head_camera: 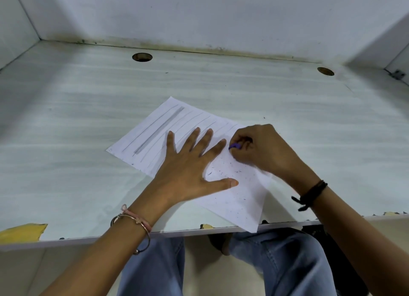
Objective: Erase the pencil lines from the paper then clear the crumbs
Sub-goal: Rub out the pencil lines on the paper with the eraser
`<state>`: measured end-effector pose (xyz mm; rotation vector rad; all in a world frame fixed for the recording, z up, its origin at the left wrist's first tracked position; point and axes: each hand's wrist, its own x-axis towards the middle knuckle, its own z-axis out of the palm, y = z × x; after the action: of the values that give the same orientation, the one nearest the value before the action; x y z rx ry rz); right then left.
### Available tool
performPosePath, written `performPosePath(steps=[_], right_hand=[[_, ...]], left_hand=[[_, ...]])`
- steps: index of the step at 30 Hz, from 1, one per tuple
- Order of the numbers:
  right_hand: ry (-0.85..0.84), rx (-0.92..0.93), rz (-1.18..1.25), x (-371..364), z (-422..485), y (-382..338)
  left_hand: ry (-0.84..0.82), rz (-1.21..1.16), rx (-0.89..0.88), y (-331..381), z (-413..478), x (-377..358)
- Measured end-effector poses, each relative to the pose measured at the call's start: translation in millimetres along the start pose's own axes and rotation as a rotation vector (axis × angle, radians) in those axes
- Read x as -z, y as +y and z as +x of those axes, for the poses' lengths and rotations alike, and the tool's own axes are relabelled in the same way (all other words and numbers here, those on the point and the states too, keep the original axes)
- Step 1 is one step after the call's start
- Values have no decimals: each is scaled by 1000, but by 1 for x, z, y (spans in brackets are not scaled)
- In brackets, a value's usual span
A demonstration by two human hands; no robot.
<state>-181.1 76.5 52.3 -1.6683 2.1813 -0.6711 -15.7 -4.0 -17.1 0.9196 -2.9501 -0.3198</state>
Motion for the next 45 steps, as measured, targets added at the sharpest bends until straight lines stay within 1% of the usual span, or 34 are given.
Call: performPosePath(steps=[3,4,5,7,8,9,12,13,14,16,17,18,20,21,22,25,27,29,32,33,36,38,40,42,45], right_hand=[[-216,70,67,-5,-16,-12],[-237,64,77,-3,-16,-10],[-194,41,75,0,-11,-4],[-31,-12,27,5,-1,6],[12,-19,-1,5,1,7],[6,-6,-7,3,0,4],[-166,87,52,-4,-13,-9],[-187,87,64,-3,-14,-9],[-154,63,65,-2,-9,-4],[-13,18,17,1,-1,3],[19,20,-10,0,0,4],[5,44,-19,-2,-1,1],[-111,111,8,-8,-11,-7],[-159,116,31,-9,-14,-9],[-154,97,41,-7,-13,-6],[34,-37,27,0,3,14],[71,-99,78,0,4,23],[88,-123,184,-2,-1,28],[167,-169,423,1,-16,34],[177,-172,442,2,-19,37],[156,-150,419,1,-22,38],[160,-124,356,0,-23,38],[147,-105,308,1,-25,37],[109,-87,288,4,-27,37],[98,-87,184,9,-16,40]], left_hand=[[-5,25,-9,0,1,0],[-5,21,-7,0,1,0],[-5,10,-3,0,1,0],[4,-4,0,0,0,0],[9,-4,-1,0,0,0],[11,-3,-3,0,0,-1],[1,14,-4,0,0,-1],[-1,14,-2,0,1,-1],[-3,8,1,0,0,-1],[-5,1,2,0,0,0],[-4,3,2,0,0,0],[-6,7,1,0,0,0],[-8,15,-7,0,0,-1],[-4,18,-8,0,1,-1],[-3,18,-6,0,1,-1],[2,22,-3,-1,0,-1],[14,20,-9,-1,0,-2],[14,4,4,-1,0,-2],[9,10,50,4,1,-1],[27,29,56,6,2,0],[116,89,44,14,12,7],[137,69,16,19,23,10],[118,10,-32,23,30,6],[72,-53,-41,24,32,1],[48,-42,-27,21,31,-3]])
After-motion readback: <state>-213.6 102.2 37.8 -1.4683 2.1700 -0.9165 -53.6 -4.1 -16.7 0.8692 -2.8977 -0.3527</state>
